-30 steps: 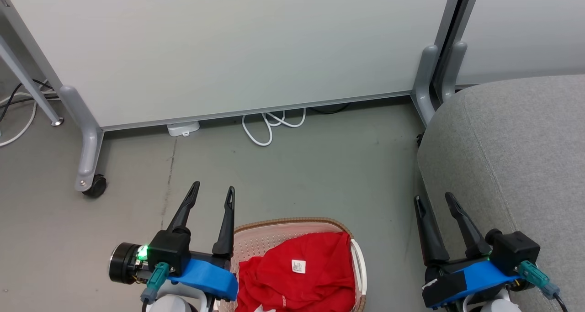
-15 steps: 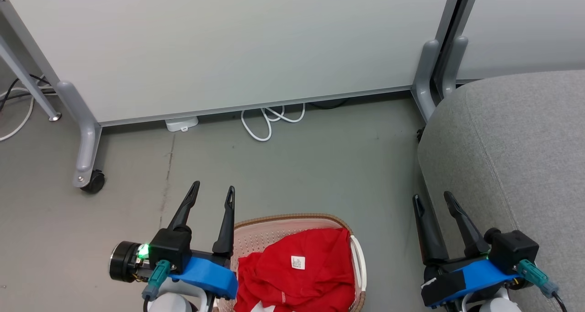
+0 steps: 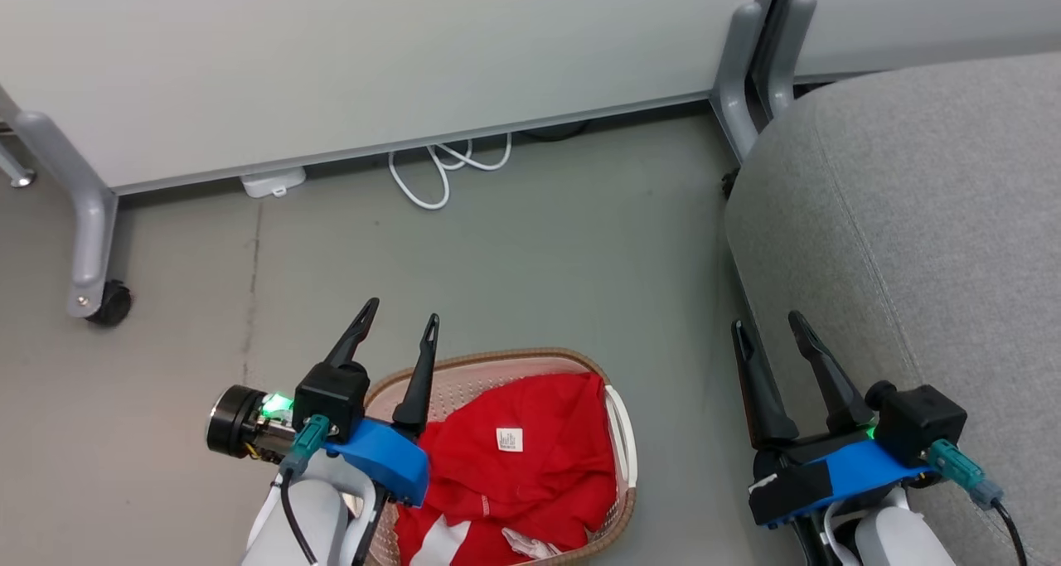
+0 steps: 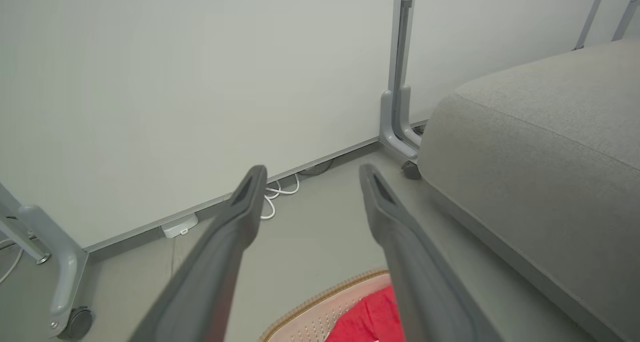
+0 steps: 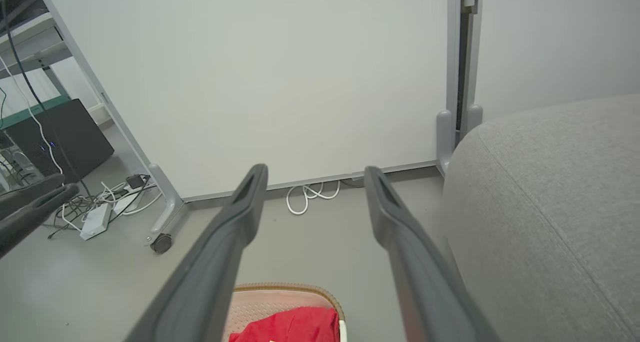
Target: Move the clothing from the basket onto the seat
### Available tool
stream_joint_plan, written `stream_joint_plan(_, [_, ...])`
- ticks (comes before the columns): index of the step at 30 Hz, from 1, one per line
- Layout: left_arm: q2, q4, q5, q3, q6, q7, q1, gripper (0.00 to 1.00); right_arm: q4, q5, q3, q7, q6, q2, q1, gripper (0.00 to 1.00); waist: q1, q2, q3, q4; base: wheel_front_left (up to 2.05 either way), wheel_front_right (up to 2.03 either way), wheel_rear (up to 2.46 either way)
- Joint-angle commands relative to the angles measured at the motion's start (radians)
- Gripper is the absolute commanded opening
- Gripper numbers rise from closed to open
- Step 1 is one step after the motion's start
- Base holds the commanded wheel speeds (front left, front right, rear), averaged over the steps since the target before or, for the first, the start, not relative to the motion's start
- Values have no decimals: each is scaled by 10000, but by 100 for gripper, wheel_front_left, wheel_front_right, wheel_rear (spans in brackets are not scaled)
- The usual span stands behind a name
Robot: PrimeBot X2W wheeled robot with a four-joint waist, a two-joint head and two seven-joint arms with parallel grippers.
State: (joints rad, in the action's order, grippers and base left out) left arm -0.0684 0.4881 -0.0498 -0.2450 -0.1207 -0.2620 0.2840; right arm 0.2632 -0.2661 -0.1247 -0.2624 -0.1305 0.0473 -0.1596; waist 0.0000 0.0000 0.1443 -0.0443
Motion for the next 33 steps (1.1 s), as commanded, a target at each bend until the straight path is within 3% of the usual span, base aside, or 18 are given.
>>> stream_joint_plan(1, [-93,153,29,-59,-39,-45,283,100,-43,-39,-35,-37,-4,53,-184,100,0,0,408,-334,0,0,0])
stream_joint_plan(15, [-805,3328,-104,-1017,-101,-39,2581,100,-334,-639,-559,-37,-4,44,-1557,100,0,0,3033,-1708,0,0,0])
stream_joint_plan(33, [-1528,7058,-637,-2697,-99,41,5622,100,-765,-963,-624,-37,-4,41,-2856,100,0,0,6254,-2373,0,0,0])
